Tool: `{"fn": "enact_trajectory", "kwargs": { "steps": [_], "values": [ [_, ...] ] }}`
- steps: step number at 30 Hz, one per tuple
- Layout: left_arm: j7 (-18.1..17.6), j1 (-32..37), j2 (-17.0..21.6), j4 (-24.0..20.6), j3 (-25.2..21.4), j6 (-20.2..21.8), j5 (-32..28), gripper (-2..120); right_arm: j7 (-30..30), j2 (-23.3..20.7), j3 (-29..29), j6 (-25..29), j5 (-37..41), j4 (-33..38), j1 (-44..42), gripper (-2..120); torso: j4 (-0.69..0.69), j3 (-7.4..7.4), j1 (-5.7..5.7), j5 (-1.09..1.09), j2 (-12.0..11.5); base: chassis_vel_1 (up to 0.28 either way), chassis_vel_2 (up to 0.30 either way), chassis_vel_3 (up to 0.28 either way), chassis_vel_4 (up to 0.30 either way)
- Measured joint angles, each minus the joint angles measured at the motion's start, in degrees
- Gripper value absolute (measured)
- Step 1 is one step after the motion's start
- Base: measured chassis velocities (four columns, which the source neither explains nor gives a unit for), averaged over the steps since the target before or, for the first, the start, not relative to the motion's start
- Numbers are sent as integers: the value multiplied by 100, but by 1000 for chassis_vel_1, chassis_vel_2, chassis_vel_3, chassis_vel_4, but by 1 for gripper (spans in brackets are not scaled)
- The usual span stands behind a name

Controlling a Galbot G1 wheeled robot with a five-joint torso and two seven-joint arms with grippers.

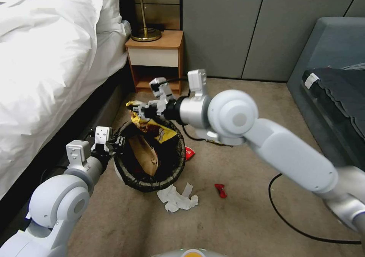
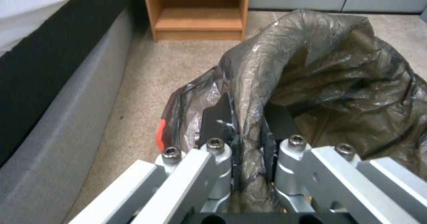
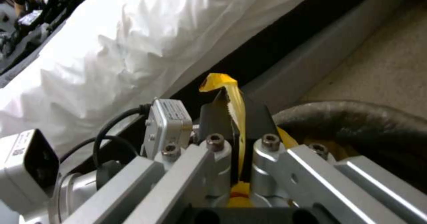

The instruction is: Pick up the trash bin, then pick up the garbage from the floor and place it into the trash bin.

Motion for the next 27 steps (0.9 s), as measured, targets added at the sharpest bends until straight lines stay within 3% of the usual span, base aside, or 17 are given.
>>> {"fn": "enact_trajectory", "kwargs": {
  "steps": [6,13,27],
  "values": [
    [5,-17,-3,24,21,0,-1,6,-75,224,-87,-30,-390,-285,-164,0,1,0,0,0,0,0,0,0,0],
    [16,6,12,24,-14,0,-11,6,-158,169,-63,-38,-486,-426,-347,2,0,0,0,0,0,0,0,0,0],
    [23,-9,-57,60,3,0,9,6,-198,-64,207,30,-625,-356,-715,56,0,0,0,1,0,0,0,0,0]
  ]
}}
